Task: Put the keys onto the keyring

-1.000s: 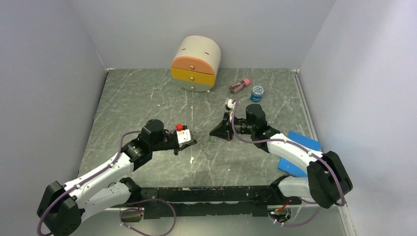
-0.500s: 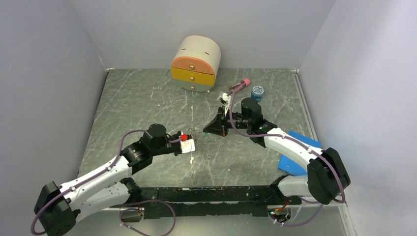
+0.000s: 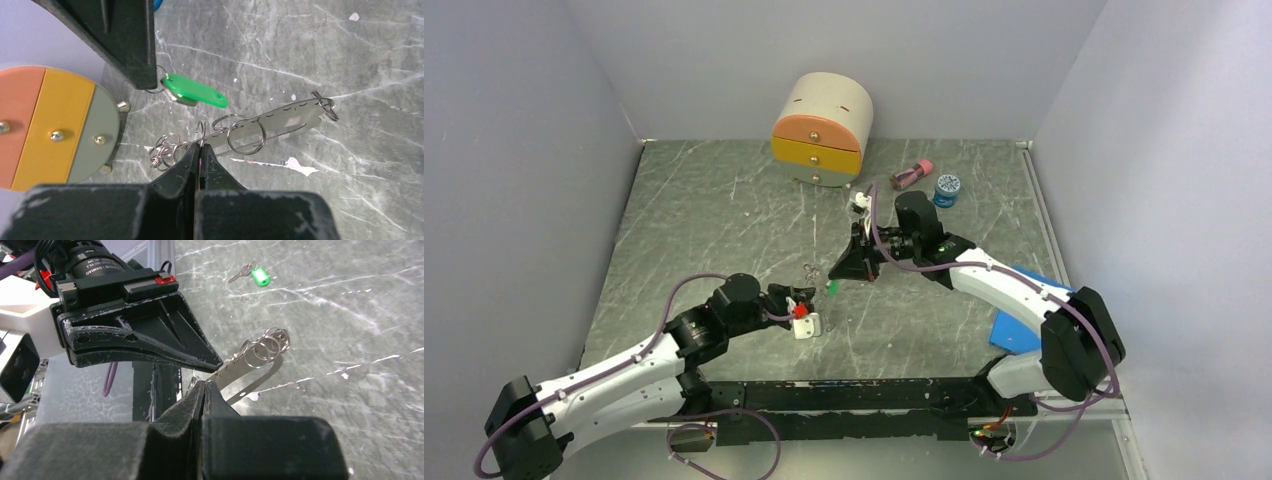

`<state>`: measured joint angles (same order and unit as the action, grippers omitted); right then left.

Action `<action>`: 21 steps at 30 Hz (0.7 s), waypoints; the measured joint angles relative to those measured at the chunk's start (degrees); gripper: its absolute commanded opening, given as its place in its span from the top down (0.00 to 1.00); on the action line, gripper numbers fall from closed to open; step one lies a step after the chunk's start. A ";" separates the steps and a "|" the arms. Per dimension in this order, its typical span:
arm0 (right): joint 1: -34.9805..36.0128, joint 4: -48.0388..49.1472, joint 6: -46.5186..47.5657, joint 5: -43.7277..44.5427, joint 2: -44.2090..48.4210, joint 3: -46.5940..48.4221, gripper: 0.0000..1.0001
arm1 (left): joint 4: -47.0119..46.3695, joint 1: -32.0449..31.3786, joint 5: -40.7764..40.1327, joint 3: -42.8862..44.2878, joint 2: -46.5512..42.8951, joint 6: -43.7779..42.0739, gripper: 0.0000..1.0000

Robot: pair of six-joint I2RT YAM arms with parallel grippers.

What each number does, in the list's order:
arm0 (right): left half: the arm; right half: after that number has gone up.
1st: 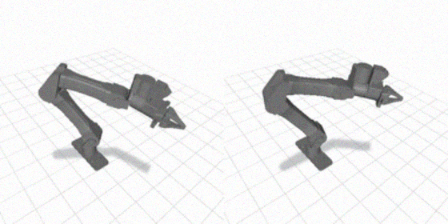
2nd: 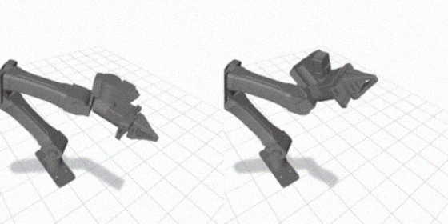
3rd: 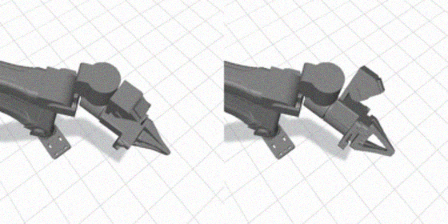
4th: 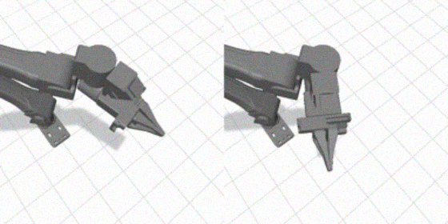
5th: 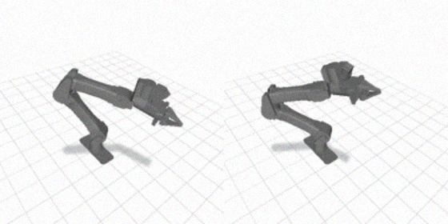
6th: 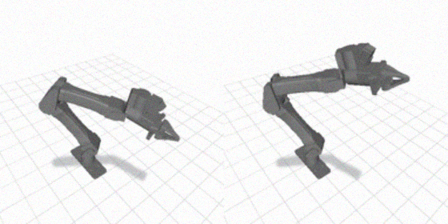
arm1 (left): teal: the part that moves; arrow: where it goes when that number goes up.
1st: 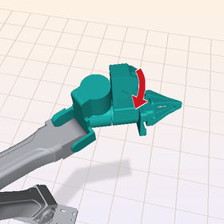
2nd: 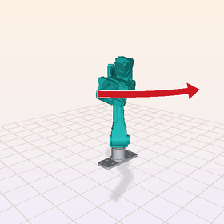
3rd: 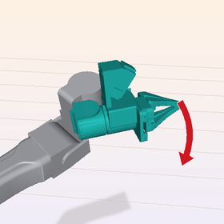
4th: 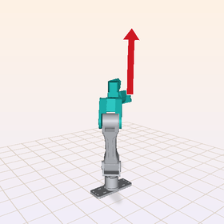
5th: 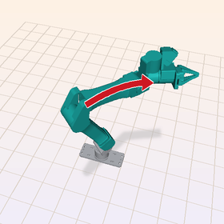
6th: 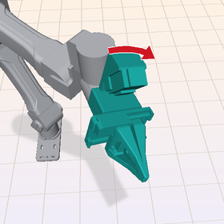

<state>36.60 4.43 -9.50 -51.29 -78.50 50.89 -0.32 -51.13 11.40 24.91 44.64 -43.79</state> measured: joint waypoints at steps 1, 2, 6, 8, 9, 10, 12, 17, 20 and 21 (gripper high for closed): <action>0.11 -0.55 0.28 -0.31 -0.17 0.17 1.00 | -0.09 -0.17 -0.46 -0.20 -0.31 -0.48 0.97; 0.35 -1.40 0.57 -0.70 -0.35 0.39 1.00 | -0.09 -0.35 -0.90 -0.31 -0.57 -0.90 0.97; 1.27 -3.13 1.09 -1.97 -1.46 1.42 1.00 | -0.24 -0.79 -1.97 -0.37 -1.18 -2.32 0.97; 1.86 -3.78 1.36 -2.29 -2.27 2.12 1.00 | -0.28 -0.96 -2.25 -0.37 -1.44 -2.73 0.97; 2.23 -4.37 1.51 -2.56 -2.80 2.58 1.00 | -0.28 -1.03 -2.25 -0.37 -1.44 -3.02 0.97; 2.64 -4.76 1.64 -2.93 -3.34 3.02 1.00 | -0.28 -1.09 -2.27 -0.37 -1.44 -3.15 0.97; 3.39 -5.60 1.88 -3.34 -4.42 3.91 1.00 | -0.28 -1.25 -2.29 -0.37 -1.44 -3.45 0.97; 4.74 -7.58 2.49 -4.11 -6.97 6.23 1.00 | -0.24 -1.53 -2.38 -0.37 -1.42 -3.61 0.97; 4.98 -7.89 2.49 -4.35 -7.76 6.71 1.00 | 0.02 -1.66 -2.64 -0.37 -1.33 -3.76 0.97; 4.98 -7.98 2.49 -4.37 -7.82 6.71 1.00 | 0.17 -1.75 -2.73 -0.37 -1.31 -3.82 0.98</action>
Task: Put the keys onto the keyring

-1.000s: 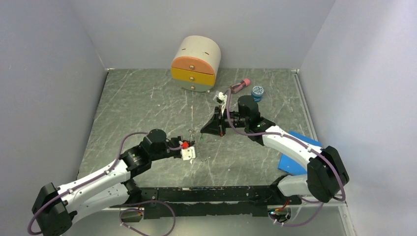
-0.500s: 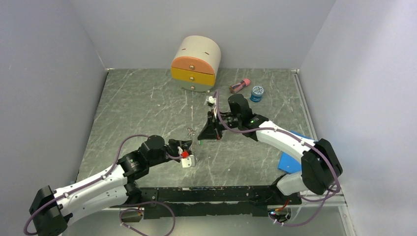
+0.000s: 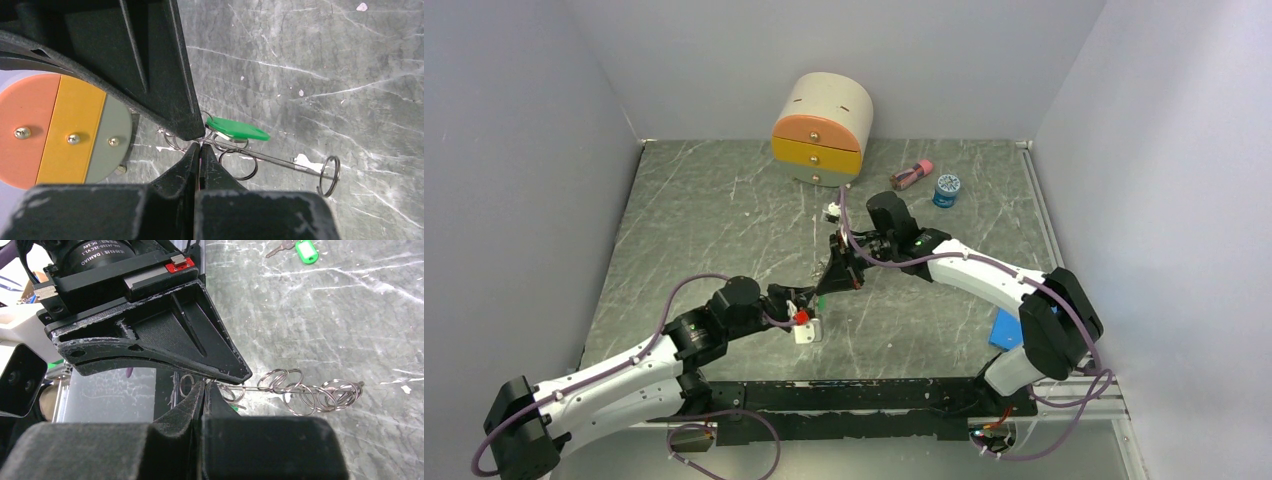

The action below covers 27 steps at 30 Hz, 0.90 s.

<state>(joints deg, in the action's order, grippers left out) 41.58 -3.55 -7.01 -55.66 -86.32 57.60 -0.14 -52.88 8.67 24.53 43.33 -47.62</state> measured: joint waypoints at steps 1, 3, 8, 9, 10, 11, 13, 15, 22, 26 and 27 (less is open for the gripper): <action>-0.02 -0.15 0.00 0.00 -0.02 0.00 1.00 | 0.09 -0.07 -0.09 0.00 0.00 -0.07 0.97; 0.00 -0.50 0.04 0.02 -0.07 0.13 1.00 | 0.22 -0.22 -0.24 0.00 -0.02 -0.26 0.97; 0.00 -0.72 -0.02 0.00 -0.26 0.33 1.00 | 0.46 -0.66 -0.85 0.00 -0.02 -0.98 0.97; -0.02 -0.72 -0.07 -0.02 -0.28 0.33 1.00 | 0.46 -0.74 -1.01 0.00 -0.02 -1.03 0.97; -0.02 -0.68 -0.11 -0.11 -0.28 0.33 1.00 | 0.46 -0.85 -1.05 0.00 -0.02 -1.05 0.97; -0.02 -0.63 -0.31 -0.17 -0.28 0.33 1.00 | 0.46 -0.94 -1.05 0.00 -0.04 -1.09 0.97; -0.04 -0.48 -0.61 -0.28 -0.28 0.31 1.00 | 0.44 -1.09 -1.18 -0.15 -0.26 -1.16 0.98; -0.20 -0.26 -0.90 -0.42 -0.37 0.33 1.00 | 0.50 -1.25 -1.22 -0.39 -0.61 -1.18 0.97; -1.11 0.00 -1.53 -0.42 -2.29 0.33 1.00 | 0.61 -2.10 -1.90 -0.55 -0.87 -1.20 0.97; -1.22 -0.11 -1.53 -0.39 -3.85 0.33 1.00 | 1.01 -2.38 -2.05 -0.96 -0.87 -1.20 0.97; -1.25 -0.28 -1.53 -0.37 -4.11 0.33 1.00 | 1.18 -2.45 -2.08 -1.05 -0.87 -1.18 0.98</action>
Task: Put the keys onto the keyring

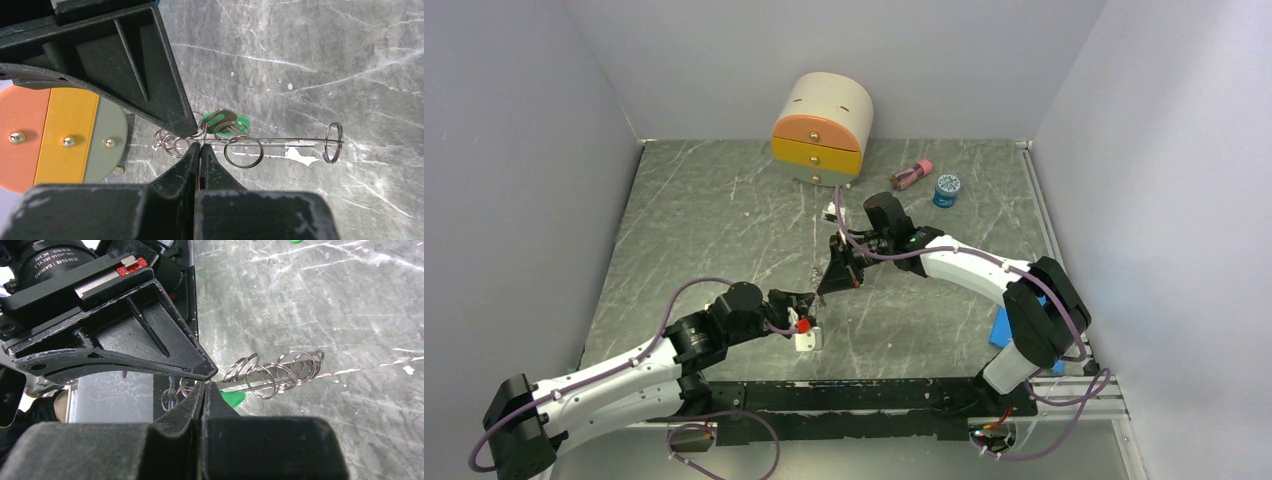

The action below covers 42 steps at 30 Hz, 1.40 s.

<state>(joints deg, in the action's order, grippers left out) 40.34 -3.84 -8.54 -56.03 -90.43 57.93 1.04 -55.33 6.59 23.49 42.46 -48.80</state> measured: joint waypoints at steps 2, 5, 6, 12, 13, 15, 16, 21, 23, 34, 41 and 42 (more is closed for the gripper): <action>-0.02 -0.17 0.00 0.00 -0.28 0.00 1.00 | 0.24 0.00 -0.02 -0.02 0.00 0.00 0.97; -0.17 -0.22 0.00 -0.02 -0.33 0.00 1.00 | 0.33 -0.07 -0.17 -0.02 -0.26 0.00 0.97; -0.17 -0.20 0.00 -0.02 -0.33 0.00 1.00 | 0.42 -0.09 -0.22 -0.02 -0.35 0.02 0.97; -0.28 -0.26 0.04 -0.02 -0.33 0.00 1.00 | 0.44 -0.26 -0.46 -0.20 -0.72 0.26 0.98; -0.31 -0.28 0.02 -0.02 -0.33 0.00 1.00 | 0.26 -0.26 -0.46 -0.42 -0.98 0.42 0.98; -0.28 -0.33 0.02 -0.04 -0.33 0.00 1.00 | 0.09 -0.26 -0.46 -0.79 -1.46 0.63 0.97; -0.28 -0.33 0.02 -0.07 -0.33 -0.02 1.00 | 0.09 -0.26 -0.48 -0.81 -1.68 1.03 0.97; -0.28 -0.33 0.04 -0.13 -0.33 -0.02 1.00 | -0.59 -0.26 -0.79 -1.44 -2.69 3.19 0.97; -0.28 -0.26 0.04 -0.24 -0.33 -0.02 1.00 | -0.96 -0.26 -0.87 -1.75 -3.13 4.11 0.97; -0.92 1.03 0.44 0.24 1.33 -2.01 0.42 | -5.03 -0.42 -0.57 -3.34 -4.00 9.51 0.97; -2.25 3.34 0.50 6.08 10.80 -7.06 0.28 | -7.96 -0.48 -0.57 -3.39 -4.00 10.84 0.97; -2.43 3.91 0.57 6.95 12.31 -7.61 0.26 | -8.39 -0.48 -0.57 -3.45 -4.00 10.97 0.98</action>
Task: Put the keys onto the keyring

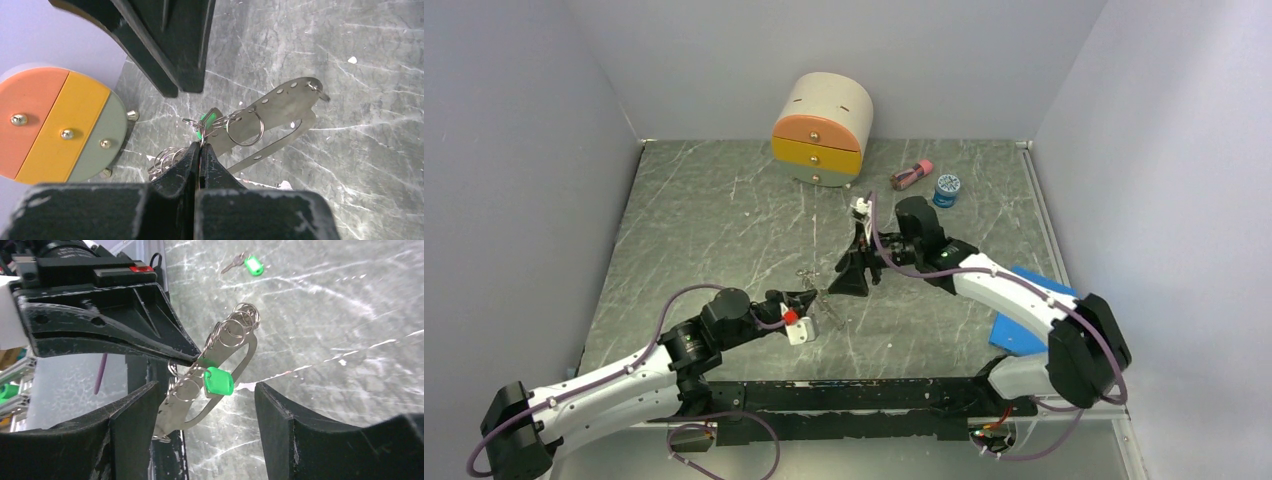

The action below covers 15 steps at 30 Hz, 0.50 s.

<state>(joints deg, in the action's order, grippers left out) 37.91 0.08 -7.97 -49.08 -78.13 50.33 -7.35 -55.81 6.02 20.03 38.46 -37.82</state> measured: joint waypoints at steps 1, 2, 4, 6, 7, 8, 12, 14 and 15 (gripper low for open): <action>-0.13 0.66 0.04 1.07 1.64 -0.63 0.25 | -0.55 0.00 0.00 -0.11 0.00 0.17 0.97; -0.26 1.18 0.04 1.68 2.84 -1.11 0.24 | -1.01 0.00 -0.02 -0.20 0.00 0.48 0.98; -0.50 3.21 0.13 3.65 5.79 -2.89 0.22 | -1.90 0.00 0.00 -0.31 0.02 1.09 0.97; -0.70 5.70 0.33 5.55 9.11 -5.64 0.21 | -2.75 0.00 0.04 -0.46 0.02 1.75 0.97; -0.76 6.75 0.33 6.45 10.67 -7.02 0.21 | -2.97 0.00 0.09 -0.52 0.04 2.19 0.97; -0.79 8.00 0.35 7.72 12.15 -8.41 0.21 | -3.34 0.00 0.09 -0.61 0.04 2.80 0.97; -0.79 11.87 1.11 11.56 16.22 -12.00 0.18 | -5.42 0.00 -0.02 -1.31 0.17 4.98 0.97; -0.81 14.16 2.19 12.79 17.97 -13.88 0.15 | -6.51 0.00 -0.15 -1.53 0.42 6.14 0.97; -0.81 15.32 2.84 13.14 18.86 -14.99 0.15 | -7.02 0.00 -0.22 -1.60 0.61 6.86 0.97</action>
<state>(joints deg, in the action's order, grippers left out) 37.10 15.40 -5.13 -35.94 -59.27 35.33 -14.37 -55.81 5.80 18.44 39.07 -30.96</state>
